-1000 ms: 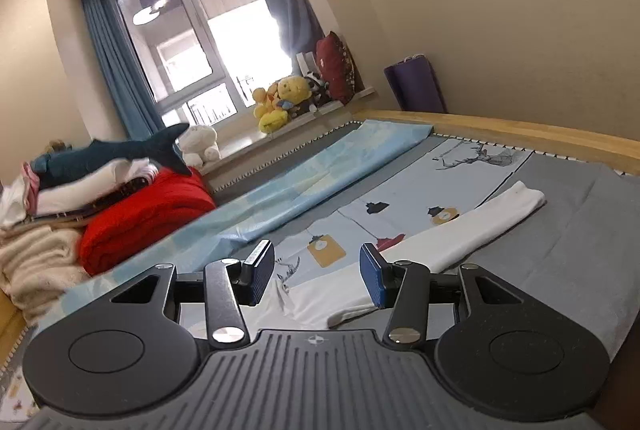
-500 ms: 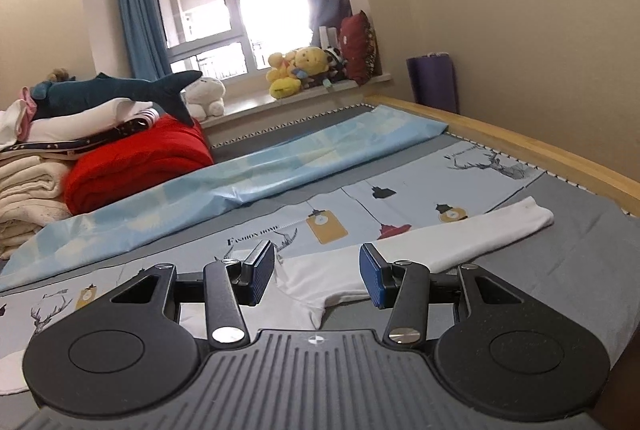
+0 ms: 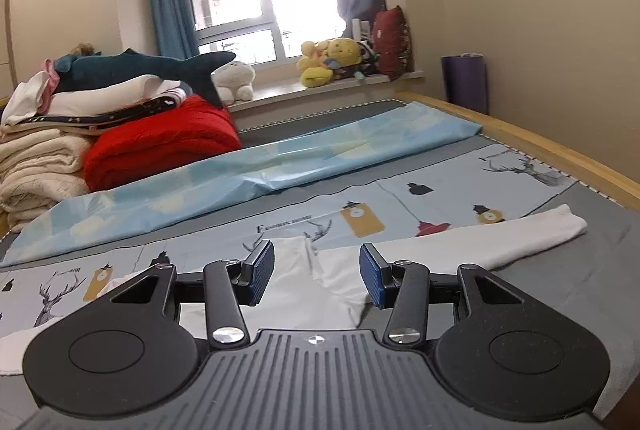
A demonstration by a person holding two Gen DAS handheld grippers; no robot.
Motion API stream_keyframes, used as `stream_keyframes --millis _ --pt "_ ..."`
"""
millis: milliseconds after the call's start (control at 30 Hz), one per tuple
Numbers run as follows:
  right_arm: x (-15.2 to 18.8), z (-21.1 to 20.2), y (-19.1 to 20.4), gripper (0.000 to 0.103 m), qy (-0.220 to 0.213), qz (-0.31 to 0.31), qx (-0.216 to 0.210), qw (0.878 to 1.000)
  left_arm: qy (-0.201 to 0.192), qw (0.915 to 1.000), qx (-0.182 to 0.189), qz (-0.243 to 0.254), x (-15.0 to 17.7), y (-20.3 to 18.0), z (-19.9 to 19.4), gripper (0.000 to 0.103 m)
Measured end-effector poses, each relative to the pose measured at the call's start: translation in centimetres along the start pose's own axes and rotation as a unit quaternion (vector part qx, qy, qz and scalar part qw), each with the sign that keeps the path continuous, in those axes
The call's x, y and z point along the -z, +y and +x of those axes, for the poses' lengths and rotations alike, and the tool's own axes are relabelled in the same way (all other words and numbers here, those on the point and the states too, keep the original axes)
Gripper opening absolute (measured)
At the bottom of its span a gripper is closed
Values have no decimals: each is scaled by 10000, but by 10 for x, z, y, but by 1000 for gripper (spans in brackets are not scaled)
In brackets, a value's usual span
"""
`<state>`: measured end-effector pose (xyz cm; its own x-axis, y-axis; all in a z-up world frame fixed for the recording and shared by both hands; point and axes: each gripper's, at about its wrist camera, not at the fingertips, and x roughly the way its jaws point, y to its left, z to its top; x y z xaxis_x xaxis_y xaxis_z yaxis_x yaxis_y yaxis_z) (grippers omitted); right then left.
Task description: Fold small clothes
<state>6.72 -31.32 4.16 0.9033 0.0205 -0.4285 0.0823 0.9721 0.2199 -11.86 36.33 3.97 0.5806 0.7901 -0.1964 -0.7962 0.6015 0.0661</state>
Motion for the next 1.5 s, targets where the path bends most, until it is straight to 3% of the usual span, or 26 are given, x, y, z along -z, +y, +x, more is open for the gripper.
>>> stream_keyframes --millis 167,267,333,400,467,500,567,633,733,867,900,967,1133,1200,1267,1333,1500 --pt "0 0 1 49 -8 -12 -106 9999 53 9936 1123 58 -83 -115 4 78" --pt "0 -2 0 49 -35 -15 -135 9999 330 9840 1730 252 -101 -191 8 78" --pt "0 -4 0 49 -63 -64 -133 9999 467 9744 2163 397 -94 -230 9 69" --pt "1 -7 0 49 -82 -114 -149 9998 618 9657 2446 620 -67 -253 8 41" --pt "2 -10 0 49 -97 -175 -151 9997 1033 9521 2757 826 -26 -262 18 21" --pt "2 -12 -1 49 -109 -205 -153 9996 1475 9400 2862 1131 -11 -274 27 14" --pt "1 -15 -3 49 -139 -214 -132 9996 1756 9344 2863 1191 2 -274 49 15" --pt "1 -16 -8 49 -182 -159 -82 9997 1990 9347 2725 1120 13 -268 73 16" --pt "0 -18 -15 49 -252 -89 -12 9996 2652 9370 2088 896 35 -250 120 18" --pt "-2 -20 -23 49 -295 -31 31 9996 3363 9380 844 54 54 -203 174 66" --pt "-2 -20 -25 49 -296 0 41 9996 3493 9353 553 -105 59 -191 181 72" --pt "-3 -18 -27 50 -283 45 72 9996 3764 9247 103 -569 69 -167 198 72" --pt "-3 -15 -27 50 -140 -32 105 9998 4115 8983 -359 -1499 86 -124 218 72" --pt "-3 -15 -30 50 -93 -18 131 9999 4137 8917 -414 -1790 92 -108 219 71" --pt "-5 -10 -35 50 8 52 221 9997 3994 8984 -429 -1777 90 -106 223 69" --pt "-7 -2 -41 50 147 188 317 9992 3944 9017 -442 -1716 88 -103 229 60" --pt "-6 10 -50 50 328 562 598 9961 3818 9112 -543 -1453 88 -100 241 9"
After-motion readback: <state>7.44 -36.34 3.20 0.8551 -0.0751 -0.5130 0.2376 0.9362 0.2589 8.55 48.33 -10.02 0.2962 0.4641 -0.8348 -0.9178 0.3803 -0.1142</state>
